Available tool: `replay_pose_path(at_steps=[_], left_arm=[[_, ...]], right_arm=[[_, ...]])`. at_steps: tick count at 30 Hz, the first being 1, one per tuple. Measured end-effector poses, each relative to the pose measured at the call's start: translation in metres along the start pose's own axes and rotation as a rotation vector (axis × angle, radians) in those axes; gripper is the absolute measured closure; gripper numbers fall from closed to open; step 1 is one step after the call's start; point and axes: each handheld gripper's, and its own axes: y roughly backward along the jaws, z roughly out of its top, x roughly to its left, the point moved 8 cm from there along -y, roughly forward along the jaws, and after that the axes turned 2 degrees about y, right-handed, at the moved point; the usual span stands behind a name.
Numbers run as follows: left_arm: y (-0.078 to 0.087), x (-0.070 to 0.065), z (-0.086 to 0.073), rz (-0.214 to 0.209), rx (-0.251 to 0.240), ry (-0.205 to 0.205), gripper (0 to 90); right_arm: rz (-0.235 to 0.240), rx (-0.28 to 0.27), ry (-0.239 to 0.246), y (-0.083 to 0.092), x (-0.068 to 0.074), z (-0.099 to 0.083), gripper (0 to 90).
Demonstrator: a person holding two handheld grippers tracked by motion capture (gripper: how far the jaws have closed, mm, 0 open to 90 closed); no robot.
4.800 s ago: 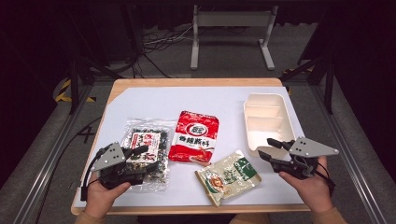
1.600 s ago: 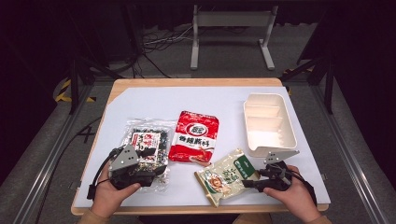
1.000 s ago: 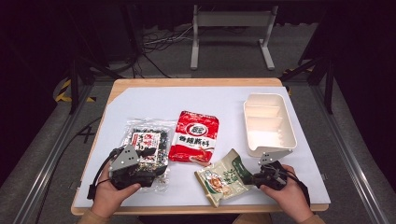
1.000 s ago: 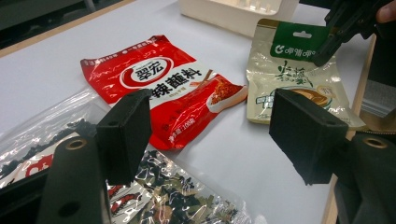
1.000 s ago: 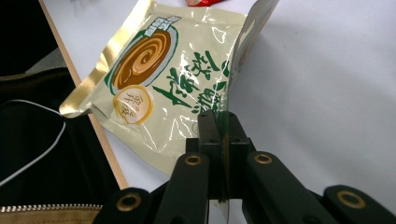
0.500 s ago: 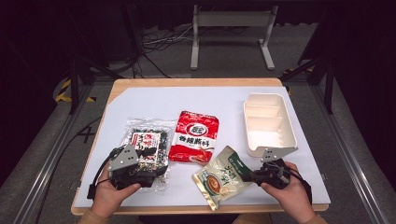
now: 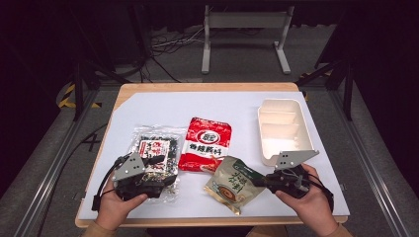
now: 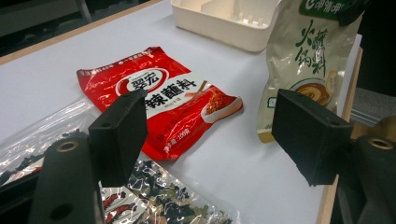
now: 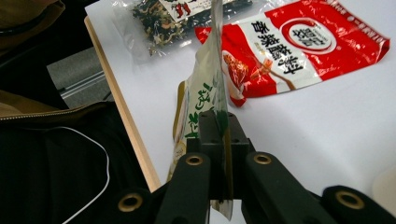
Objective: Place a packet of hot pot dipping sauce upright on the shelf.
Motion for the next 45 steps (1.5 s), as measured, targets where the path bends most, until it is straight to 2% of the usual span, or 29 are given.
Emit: replay_pose_path(at_steps=[6,12,22,28,38,45], left_arm=[[0.001,0.000,0.000,0.000,-0.005,0.002,27.7],[0.001,0.001,0.000,0.005,-0.005,0.006,27.7],[0.003,0.004,0.000,0.011,-0.008,0.010,27.7],[0.003,0.005,0.000,0.009,-0.014,0.030,25.7],[0.005,0.009,-0.001,0.034,-0.010,0.021,25.2],[0.006,0.011,-0.001,0.035,-0.013,0.024,24.7]], right_arm=[[-0.028,0.002,0.066,0.010,0.000,0.011,89.6],[-0.055,0.002,0.100,0.019,-0.002,0.017,89.6],[-0.079,-0.012,0.112,0.031,-0.007,0.028,89.6],[-0.090,-0.012,0.110,0.038,-0.012,0.035,89.6],[-0.115,-0.003,0.105,0.049,-0.025,0.048,89.6],[-0.126,-0.004,0.103,0.058,-0.036,0.059,89.6]])
